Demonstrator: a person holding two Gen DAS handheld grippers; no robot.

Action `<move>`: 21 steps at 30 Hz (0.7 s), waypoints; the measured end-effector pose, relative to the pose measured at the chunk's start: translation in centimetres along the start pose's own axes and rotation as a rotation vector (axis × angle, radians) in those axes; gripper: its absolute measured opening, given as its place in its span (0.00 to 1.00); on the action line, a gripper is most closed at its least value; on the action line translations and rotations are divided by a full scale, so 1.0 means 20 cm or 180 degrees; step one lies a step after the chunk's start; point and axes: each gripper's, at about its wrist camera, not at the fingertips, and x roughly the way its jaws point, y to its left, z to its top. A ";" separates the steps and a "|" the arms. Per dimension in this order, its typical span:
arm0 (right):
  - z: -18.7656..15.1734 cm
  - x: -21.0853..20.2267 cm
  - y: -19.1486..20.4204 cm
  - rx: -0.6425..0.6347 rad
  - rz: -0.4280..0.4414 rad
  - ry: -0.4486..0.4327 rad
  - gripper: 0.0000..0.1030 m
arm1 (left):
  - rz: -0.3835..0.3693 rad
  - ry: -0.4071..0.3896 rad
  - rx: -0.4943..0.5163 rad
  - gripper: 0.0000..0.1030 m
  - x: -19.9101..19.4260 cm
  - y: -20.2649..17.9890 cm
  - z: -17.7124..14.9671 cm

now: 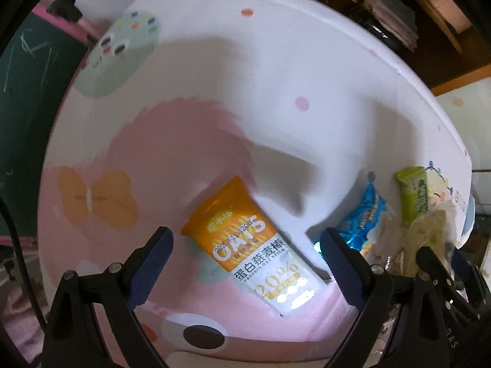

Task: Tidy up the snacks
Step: 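Grasp the orange OATS bar with the left tool while the right tool grasps a long clear bread bag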

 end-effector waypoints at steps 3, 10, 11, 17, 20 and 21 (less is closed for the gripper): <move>0.01 0.03 0.02 -0.0026 0.0017 0.0033 0.66 | 0.0029 0.0099 -0.0104 0.93 0.04 0.02 0.00; 0.01 0.10 0.06 -0.0084 0.0075 0.0119 0.44 | 0.0187 0.0087 -0.0123 0.75 0.05 -0.01 -0.04; 0.00 0.10 0.06 -0.0078 0.0146 0.0145 0.35 | 0.0211 0.0036 -0.0105 0.62 0.03 -0.01 -0.05; -0.02 0.04 0.03 0.0047 0.0168 0.0051 0.32 | 0.0124 -0.0123 0.0102 0.38 -0.04 -0.03 -0.10; -0.04 -0.04 0.01 0.0109 0.0190 -0.0064 0.32 | 0.0166 -0.0288 0.0246 0.37 -0.10 -0.05 -0.13; -0.04 -0.06 0.00 0.0116 0.0200 -0.0096 0.32 | 0.0153 -0.0353 0.0284 0.37 -0.14 -0.05 -0.14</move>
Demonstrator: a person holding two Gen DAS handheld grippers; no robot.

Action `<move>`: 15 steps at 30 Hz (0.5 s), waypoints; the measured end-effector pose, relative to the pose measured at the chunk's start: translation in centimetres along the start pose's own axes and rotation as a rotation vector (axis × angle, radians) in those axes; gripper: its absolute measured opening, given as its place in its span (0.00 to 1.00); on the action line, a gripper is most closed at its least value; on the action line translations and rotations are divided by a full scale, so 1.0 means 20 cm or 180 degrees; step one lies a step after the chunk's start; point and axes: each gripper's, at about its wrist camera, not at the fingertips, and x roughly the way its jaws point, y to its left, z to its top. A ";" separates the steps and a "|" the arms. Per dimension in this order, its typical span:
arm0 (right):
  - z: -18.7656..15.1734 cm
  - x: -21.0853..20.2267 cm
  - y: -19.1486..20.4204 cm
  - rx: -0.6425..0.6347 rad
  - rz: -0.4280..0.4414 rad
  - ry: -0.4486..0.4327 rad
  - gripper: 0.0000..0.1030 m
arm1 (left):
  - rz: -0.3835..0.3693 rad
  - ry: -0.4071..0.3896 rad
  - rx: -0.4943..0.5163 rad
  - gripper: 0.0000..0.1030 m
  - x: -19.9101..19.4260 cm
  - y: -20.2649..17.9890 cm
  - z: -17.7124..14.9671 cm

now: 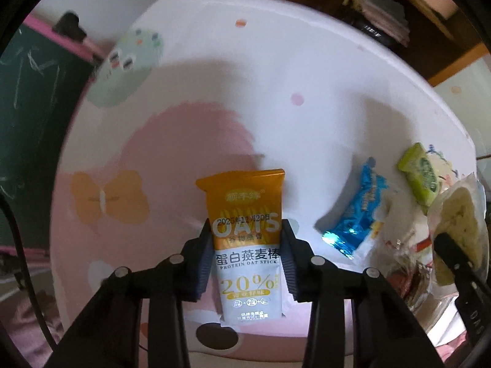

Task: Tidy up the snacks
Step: 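Grasp the orange OATS bar with the left tool while the right tool grasps a long clear bread bag, then carry the OATS bar and bread bag over the white tray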

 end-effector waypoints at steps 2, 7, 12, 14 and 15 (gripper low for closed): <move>-0.01 -0.06 -0.01 0.0014 0.0012 -0.0076 0.32 | -0.0020 -0.0140 0.0084 0.37 -0.09 -0.02 -0.01; -0.05 -0.26 0.01 0.0025 0.0059 -0.0287 0.32 | -0.0055 -0.0527 0.0296 0.37 -0.41 -0.11 -0.05; -0.15 -0.51 0.04 -0.0032 0.0037 -0.0557 0.32 | -0.0187 -0.0857 0.0418 0.37 -0.73 -0.09 -0.09; -0.19 -0.61 0.06 -0.0048 0.0055 -0.0647 0.32 | -0.0218 -0.0986 0.0494 0.37 -0.84 -0.06 -0.14; -0.21 -0.65 0.06 -0.0056 0.0066 -0.0686 0.32 | -0.0224 -0.1041 0.0532 0.37 -0.90 -0.05 -0.15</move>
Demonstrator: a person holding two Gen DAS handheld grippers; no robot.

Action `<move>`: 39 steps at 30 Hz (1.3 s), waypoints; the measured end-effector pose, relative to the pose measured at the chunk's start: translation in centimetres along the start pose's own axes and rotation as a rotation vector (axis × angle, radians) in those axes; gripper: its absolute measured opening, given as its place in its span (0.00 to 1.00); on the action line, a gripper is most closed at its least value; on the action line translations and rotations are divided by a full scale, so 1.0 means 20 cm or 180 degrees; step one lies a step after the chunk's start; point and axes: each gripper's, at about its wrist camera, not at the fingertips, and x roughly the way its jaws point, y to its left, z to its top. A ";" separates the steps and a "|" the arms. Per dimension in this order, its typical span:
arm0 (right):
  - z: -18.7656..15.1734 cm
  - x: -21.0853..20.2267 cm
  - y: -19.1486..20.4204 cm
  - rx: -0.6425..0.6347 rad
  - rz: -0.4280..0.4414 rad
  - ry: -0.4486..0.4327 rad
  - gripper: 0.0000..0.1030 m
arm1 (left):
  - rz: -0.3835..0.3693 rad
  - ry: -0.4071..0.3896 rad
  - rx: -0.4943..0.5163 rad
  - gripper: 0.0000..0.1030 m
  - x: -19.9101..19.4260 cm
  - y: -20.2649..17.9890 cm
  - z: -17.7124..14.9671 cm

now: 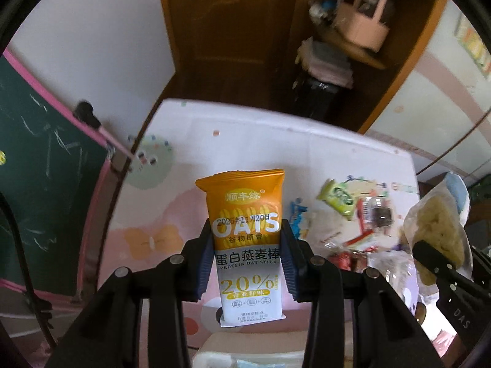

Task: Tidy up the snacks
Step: 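Carry the OATS bar and bread bag over the white tray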

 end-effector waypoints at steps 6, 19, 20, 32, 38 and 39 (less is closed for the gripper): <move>-0.08 -0.28 0.02 0.0038 0.0049 -0.0238 0.32 | 0.0000 -0.0279 0.0260 0.37 -0.28 0.01 -0.08; -0.39 -0.68 0.09 0.0042 0.0089 -0.0461 0.32 | -0.0171 -0.0466 0.0622 0.37 -0.68 -0.03 -0.45; -0.43 -0.70 0.09 0.0045 0.0105 -0.0468 0.32 | -0.0187 -0.0463 0.0649 0.37 -0.70 -0.04 -0.48; -0.77 -0.82 0.17 0.0083 0.0122 -0.0450 0.32 | -0.0323 -0.0301 0.0835 0.37 -0.73 -0.13 -0.84; -0.90 -0.78 0.18 0.0198 0.0132 -0.0365 0.32 | -0.0374 -0.0101 0.0799 0.38 -0.63 -0.15 -0.98; -0.92 -0.77 0.17 0.0222 0.0122 -0.0352 0.32 | -0.0366 -0.0083 0.0800 0.38 -0.61 -0.16 -1.00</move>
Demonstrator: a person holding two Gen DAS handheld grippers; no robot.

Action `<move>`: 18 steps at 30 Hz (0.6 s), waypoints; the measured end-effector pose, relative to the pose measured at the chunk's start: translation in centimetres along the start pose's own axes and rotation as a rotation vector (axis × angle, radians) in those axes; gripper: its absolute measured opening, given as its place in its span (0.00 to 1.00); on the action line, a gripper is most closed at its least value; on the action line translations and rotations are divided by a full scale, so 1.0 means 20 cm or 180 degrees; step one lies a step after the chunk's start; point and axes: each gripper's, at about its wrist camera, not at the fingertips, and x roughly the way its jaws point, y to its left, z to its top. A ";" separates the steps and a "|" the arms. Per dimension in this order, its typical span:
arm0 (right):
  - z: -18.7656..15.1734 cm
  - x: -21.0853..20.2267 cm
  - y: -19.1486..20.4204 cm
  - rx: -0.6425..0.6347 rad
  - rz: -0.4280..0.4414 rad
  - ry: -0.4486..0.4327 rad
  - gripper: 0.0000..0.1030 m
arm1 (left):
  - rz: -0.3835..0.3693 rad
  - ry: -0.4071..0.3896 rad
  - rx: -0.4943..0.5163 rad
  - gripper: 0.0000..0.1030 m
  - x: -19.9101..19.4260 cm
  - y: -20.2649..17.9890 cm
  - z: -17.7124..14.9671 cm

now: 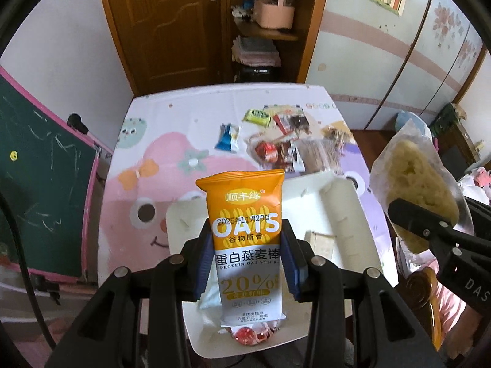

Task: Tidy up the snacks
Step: 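Carry the OATS bar and bread bag over the white tray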

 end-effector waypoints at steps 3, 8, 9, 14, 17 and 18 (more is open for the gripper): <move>-0.06 0.03 -0.02 0.0057 -0.0048 0.0060 0.32 | 0.0028 0.0054 0.0010 0.38 0.04 -0.01 -0.05; -0.14 0.10 -0.05 0.0206 -0.0026 0.0217 0.32 | 0.0041 0.0127 0.0020 0.38 0.08 -0.03 -0.09; -0.15 0.11 -0.05 0.0214 -0.0026 0.0234 0.32 | 0.0053 0.0142 0.0029 0.38 0.09 -0.03 -0.10; -0.20 0.16 -0.03 0.0222 -0.0038 0.0339 0.32 | 0.0074 0.0211 0.0062 0.38 0.13 -0.04 -0.13; -0.21 0.18 -0.02 0.0233 -0.0037 0.0386 0.32 | 0.0083 0.0256 0.0072 0.38 0.15 -0.04 -0.15; -0.21 0.19 -0.02 0.0231 -0.0035 0.0394 0.32 | 0.0084 0.0274 0.0073 0.38 0.16 -0.04 -0.16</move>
